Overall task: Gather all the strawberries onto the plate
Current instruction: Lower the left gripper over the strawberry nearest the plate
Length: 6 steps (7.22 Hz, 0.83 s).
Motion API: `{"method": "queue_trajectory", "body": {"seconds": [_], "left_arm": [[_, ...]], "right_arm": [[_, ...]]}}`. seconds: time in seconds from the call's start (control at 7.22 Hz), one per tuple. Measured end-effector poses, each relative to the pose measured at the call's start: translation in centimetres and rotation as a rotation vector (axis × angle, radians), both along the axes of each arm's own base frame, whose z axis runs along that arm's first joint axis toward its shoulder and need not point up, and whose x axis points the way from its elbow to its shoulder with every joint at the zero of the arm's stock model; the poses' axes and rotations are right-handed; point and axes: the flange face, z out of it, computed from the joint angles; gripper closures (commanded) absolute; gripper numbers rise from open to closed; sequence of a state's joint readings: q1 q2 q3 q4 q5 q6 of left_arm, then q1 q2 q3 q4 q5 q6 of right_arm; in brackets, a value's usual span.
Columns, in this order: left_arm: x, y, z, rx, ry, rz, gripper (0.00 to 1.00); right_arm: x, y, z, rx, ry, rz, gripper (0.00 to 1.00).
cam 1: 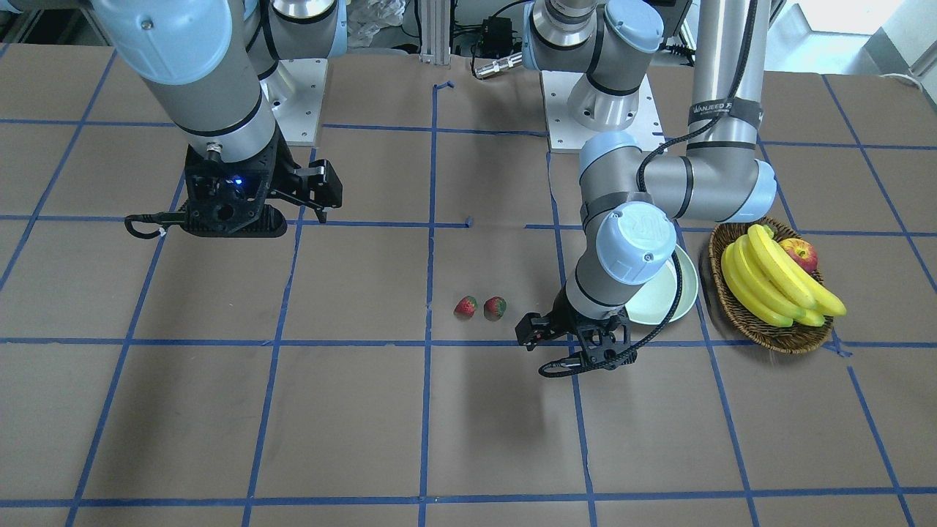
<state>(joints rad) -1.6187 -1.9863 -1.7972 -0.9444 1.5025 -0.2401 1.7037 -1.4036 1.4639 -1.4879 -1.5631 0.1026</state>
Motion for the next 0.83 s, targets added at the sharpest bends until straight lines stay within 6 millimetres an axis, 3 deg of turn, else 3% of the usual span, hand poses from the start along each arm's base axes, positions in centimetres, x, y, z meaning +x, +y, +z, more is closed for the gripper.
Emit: {"method": "queue_trajectory", "body": {"seconds": [0.42, 0.83], "left_arm": [[-1.7, 0.3, -2.1, 0.032, -0.003, 0.014, 0.00], [-2.3, 0.5, -2.9, 0.046, -0.006, 0.020, 0.02]], "right_arm": [[0.7, 0.4, -0.7, 0.007, 0.002, 0.012, 0.00], [0.8, 0.4, -0.9, 0.009, 0.002, 0.014, 0.00]]}}
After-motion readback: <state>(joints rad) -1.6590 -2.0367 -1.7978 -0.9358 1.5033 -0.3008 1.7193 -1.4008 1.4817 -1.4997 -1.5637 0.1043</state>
